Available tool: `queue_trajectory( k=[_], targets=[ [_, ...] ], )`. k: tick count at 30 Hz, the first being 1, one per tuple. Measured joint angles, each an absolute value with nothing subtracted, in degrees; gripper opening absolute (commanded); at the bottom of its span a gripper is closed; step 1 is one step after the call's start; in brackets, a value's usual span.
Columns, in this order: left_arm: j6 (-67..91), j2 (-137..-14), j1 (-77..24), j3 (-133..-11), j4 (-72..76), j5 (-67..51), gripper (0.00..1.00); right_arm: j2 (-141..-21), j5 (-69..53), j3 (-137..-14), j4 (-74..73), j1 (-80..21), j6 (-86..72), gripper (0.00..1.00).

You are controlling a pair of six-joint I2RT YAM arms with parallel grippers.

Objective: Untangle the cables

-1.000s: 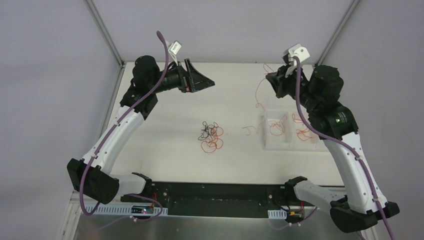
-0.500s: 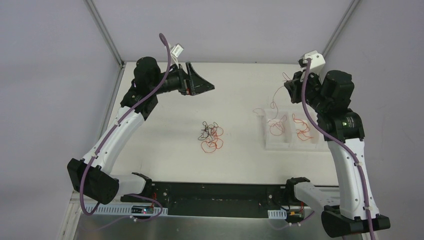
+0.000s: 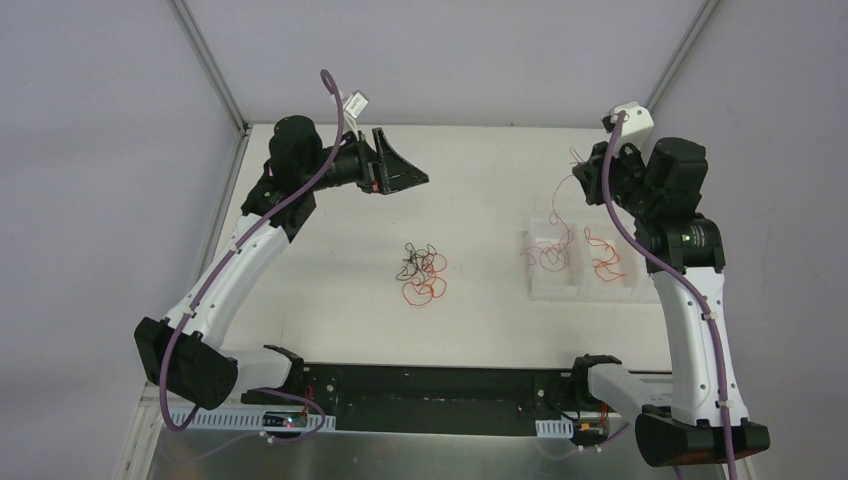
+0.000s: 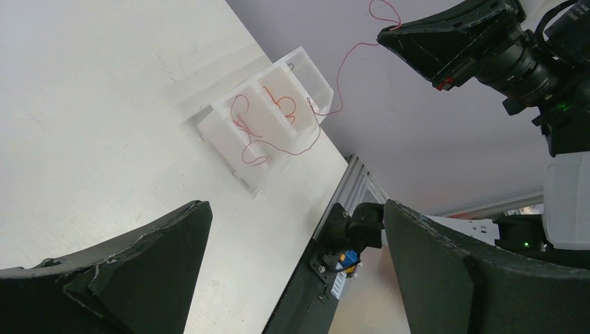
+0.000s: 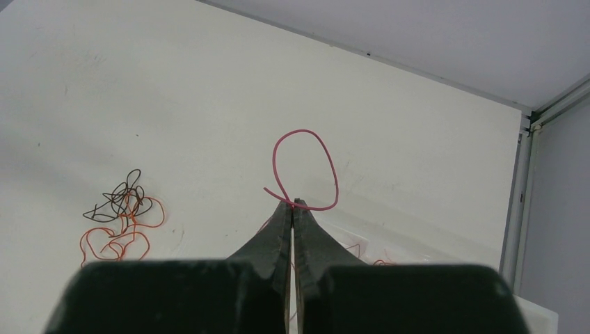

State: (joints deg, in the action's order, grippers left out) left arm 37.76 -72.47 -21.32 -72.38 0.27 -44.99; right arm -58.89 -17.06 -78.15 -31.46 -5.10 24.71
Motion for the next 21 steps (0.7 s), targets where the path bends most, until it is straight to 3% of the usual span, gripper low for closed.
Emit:
queue_trajectory(
  k=[21],
  targets=[
    [36.97,-72.47,-21.32,-72.36,0.12,-45.01,0.99,-60.07,-23.35,-83.83,-30.65,-0.56,21.19,0.00]
  ],
)
